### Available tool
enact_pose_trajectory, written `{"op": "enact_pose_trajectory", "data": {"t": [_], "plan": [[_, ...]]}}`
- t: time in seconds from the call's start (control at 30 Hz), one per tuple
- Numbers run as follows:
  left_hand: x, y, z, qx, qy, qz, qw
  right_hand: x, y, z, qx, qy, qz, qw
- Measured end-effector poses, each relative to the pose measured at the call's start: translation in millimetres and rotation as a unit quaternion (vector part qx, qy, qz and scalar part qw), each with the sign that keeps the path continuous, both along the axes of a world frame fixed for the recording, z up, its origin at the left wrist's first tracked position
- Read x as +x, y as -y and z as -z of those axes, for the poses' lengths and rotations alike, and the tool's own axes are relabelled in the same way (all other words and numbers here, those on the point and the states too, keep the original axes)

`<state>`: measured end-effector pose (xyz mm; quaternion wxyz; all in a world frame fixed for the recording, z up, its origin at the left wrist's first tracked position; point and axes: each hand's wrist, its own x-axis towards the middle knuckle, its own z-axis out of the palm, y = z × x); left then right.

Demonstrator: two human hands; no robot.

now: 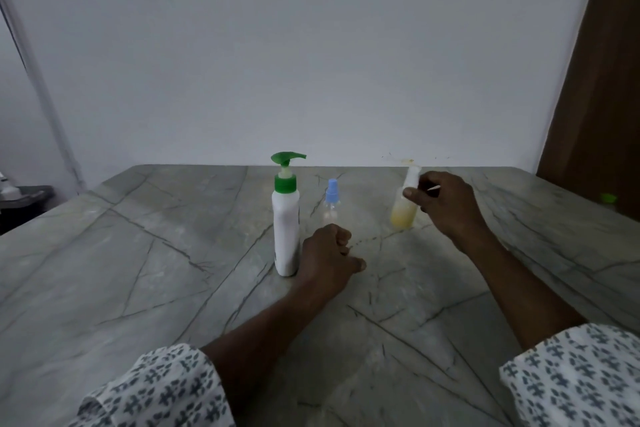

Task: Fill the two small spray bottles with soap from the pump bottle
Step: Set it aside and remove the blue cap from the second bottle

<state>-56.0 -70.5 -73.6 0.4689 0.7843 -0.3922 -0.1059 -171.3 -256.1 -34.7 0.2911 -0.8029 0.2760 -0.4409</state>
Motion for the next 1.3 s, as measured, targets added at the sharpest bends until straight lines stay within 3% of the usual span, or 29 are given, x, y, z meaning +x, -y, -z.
{"op": "enact_pose_trajectory", "data": {"t": [0.37, 0.6, 0.67, 0.73, 0.8, 0.83, 0.9, 1.03, 1.13, 1.3], "plan": [[2.9, 3.6, 3.6, 0.021, 0.049, -0.005, 0.999, 13.4, 9.1, 10.5, -0.035, -0.091, 0.045, 0.994], [2.3, 4.3, 3.4, 0.027, 0.063, -0.004, 0.998, 11.7, 13.6, 17.6, 0.049, -0.049, 0.031, 0.997], [2.3, 3.8, 2.7, 0.029, 0.076, -0.004, 0.997, 6.8, 10.6, 9.0, 0.025, -0.006, 0.087, 0.996], [1.3, 2.9, 1.9, 0.033, 0.109, -0.007, 0.993, 0.7, -0.9, -2.7, -0.031, 0.091, 0.129, 0.987], [-1.0, 1.5, -0.3, 0.035, 0.149, -0.012, 0.988, 1.0, -19.3, -12.2, -0.044, 0.161, 0.075, 0.983], [-3.2, 0.5, -2.5, 0.037, 0.16, -0.011, 0.986, 5.3, -30.9, -14.4, -0.033, 0.15, 0.025, 0.988], [-7.7, -2.0, -7.3, 0.045, 0.168, -0.003, 0.985, 24.0, -50.9, -11.6, -0.005, 0.045, -0.056, 0.997], [-8.6, -2.9, -8.3, 0.063, 0.198, -0.004, 0.978, 69.8, -61.5, -0.5, 0.018, -0.134, -0.096, 0.986], [-3.3, -0.5, -4.2, 0.064, 0.202, -0.013, 0.977, 91.1, -58.2, 5.7, 0.024, -0.166, -0.1, 0.981], [1.2, -0.3, -3.8, 0.023, 0.175, -0.034, 0.984, 98.2, -57.3, 11.0, 0.021, -0.138, -0.123, 0.983]]}}
